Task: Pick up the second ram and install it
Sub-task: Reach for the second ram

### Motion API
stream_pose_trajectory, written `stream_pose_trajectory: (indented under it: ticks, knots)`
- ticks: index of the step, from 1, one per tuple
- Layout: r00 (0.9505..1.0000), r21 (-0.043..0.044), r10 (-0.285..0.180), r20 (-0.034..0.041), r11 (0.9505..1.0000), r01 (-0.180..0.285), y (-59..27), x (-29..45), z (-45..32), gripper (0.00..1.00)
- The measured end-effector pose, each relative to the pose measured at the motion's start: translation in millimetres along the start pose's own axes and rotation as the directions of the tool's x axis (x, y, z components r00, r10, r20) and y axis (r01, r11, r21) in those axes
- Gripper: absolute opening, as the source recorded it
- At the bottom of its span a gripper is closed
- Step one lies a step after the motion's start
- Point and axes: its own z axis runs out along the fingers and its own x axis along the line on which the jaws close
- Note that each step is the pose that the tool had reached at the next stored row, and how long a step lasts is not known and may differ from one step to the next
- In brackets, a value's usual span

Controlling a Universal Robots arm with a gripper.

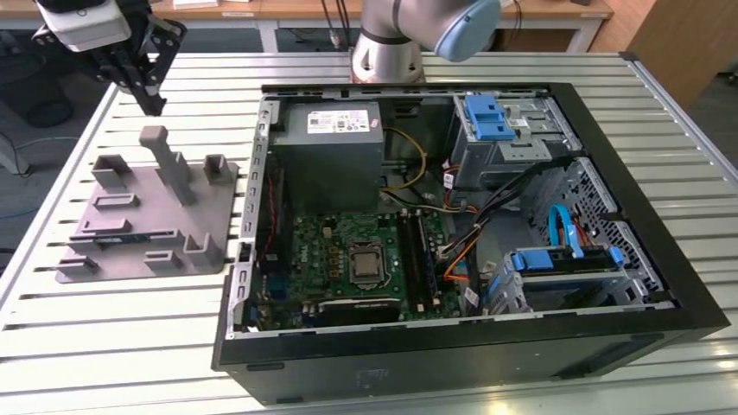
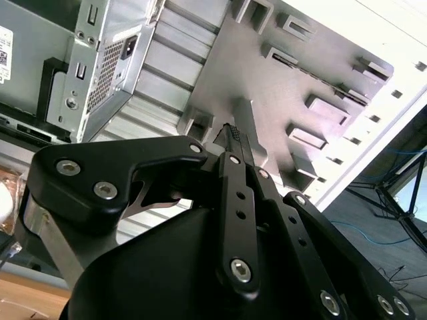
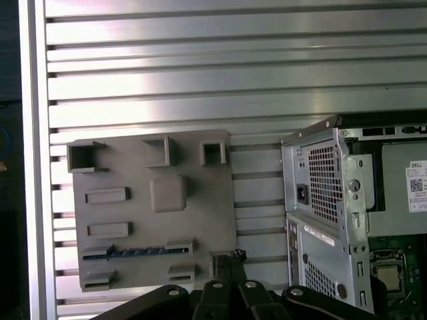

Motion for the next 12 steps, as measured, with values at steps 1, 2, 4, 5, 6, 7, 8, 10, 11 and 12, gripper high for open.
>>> stream_pose_trajectory:
  ticks: [1, 2, 4, 5, 6, 7, 8, 10, 11, 12]
  knots:
    - [1.0, 0.0, 0.0, 0.0001, 1.0, 0.0, -0.1, 1.9, 0.2, 0.1]
    - [1.0, 0.0001, 0.0, 0.0, 1.0, 0.0, -0.3, 3.5, 0.4, 0.1]
    - [1.0, 0.0, 0.0, 0.0, 1.0, 0.0, -0.5, 6.3, 1.1, 0.1]
    - [1.0, 0.0001, 0.0, -0.0001, 1.0, 0.0, -0.6, 7.5, 1.5, 0.1]
    - [1.0, 0.0001, 0.0, 0.0, 1.0, 0.0, -0.7, 8.7, 1.9, 0.1]
    - [1.0, 0.0, 0.0, 0.0, 1.0, 0.0, -0.9, 9.9, 2.3, 0.1]
    - [1.0, 0.0, 0.0, 0.0, 1.0, 0.0, -1.0, 11.0, 2.7, 0.1]
    - [1.0, 0.0, 0.0, 0.0001, 1.0, 0.0, -1.2, 13.3, 3.6, 0.1]
    - [1.0, 0.0, 0.0, 0.0, 1.0, 0.0, -1.3, 14.4, 4.0, 0.1]
    - [1.0, 0.0, 0.0, 0.0, 1.0, 0.0, -1.4, 15.4, 4.4, 0.1]
